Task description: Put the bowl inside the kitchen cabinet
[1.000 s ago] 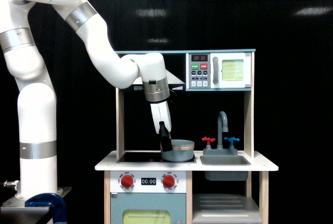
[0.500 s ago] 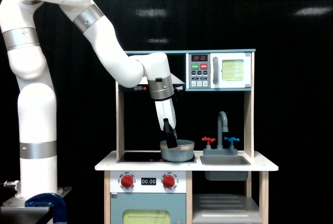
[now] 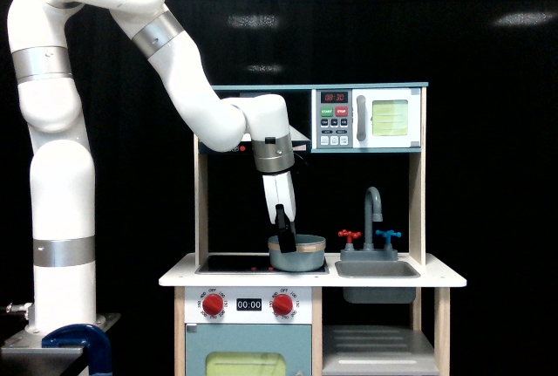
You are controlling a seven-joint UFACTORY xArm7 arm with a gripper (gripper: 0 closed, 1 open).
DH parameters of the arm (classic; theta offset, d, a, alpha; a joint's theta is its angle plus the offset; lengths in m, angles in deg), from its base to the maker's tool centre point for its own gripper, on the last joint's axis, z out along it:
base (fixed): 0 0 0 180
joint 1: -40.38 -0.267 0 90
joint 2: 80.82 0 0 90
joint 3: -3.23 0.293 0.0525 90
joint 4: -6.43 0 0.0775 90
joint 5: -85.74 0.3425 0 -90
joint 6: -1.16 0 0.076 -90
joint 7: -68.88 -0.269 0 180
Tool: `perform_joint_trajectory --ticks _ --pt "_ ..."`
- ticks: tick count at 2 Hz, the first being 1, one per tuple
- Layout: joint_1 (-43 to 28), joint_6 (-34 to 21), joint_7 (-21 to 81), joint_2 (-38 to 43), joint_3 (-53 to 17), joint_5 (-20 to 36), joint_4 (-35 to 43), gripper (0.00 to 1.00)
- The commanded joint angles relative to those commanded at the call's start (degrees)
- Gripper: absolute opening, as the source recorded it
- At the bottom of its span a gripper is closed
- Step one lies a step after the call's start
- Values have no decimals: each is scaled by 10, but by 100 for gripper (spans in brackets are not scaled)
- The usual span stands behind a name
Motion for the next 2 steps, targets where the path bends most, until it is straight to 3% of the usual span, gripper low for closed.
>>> perform_joint_trajectory --ticks 1,2 --pt "-6 30 7 13 3 26 -13 100" --pt "-9 43 20 44 6 41 4 0"
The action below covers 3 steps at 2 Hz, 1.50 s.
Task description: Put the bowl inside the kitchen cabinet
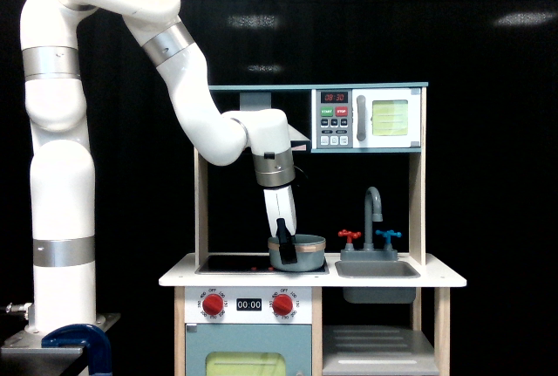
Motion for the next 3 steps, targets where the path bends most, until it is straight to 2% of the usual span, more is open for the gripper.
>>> perform_joint_trajectory --ticks 1,2,3 --pt "1 -7 -22 -2 7 -15 9 0" --pt "66 -100 33 -82 -57 -72 -8 0" --pt "145 -137 245 -47 -190 -69 -8 0"
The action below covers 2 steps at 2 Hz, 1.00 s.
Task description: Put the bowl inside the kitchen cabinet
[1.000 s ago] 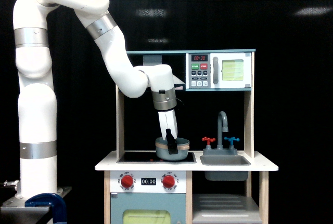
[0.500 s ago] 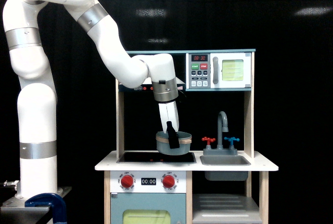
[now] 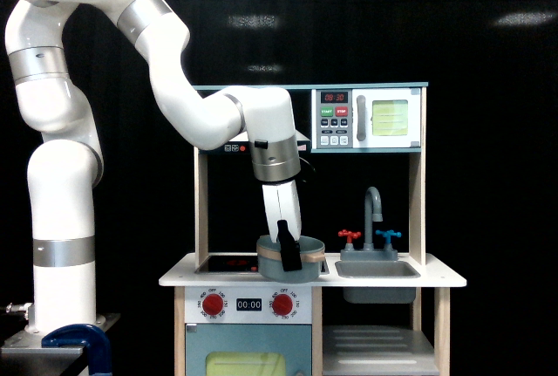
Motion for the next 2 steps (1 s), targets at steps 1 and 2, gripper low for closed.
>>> perform_joint_trajectory --ticks 1,2 --pt "52 3 213 168 -45 122 80 0" --pt "88 35 277 345 34 234 204 0"
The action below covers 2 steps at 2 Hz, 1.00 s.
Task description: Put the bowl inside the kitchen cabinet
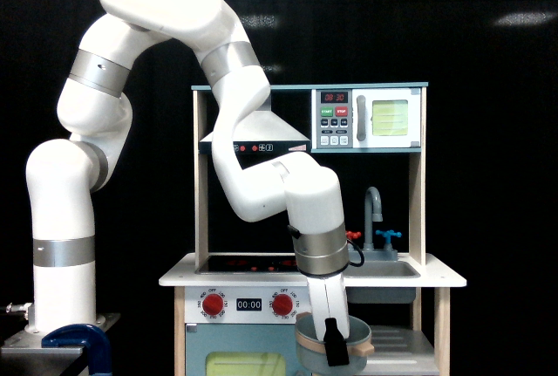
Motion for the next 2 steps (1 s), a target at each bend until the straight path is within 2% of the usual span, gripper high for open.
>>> perform_joint_trajectory --ticks 1,2 --pt "-50 61 -104 115 82 15 119 0" --pt "-105 105 -208 171 125 -10 184 0"
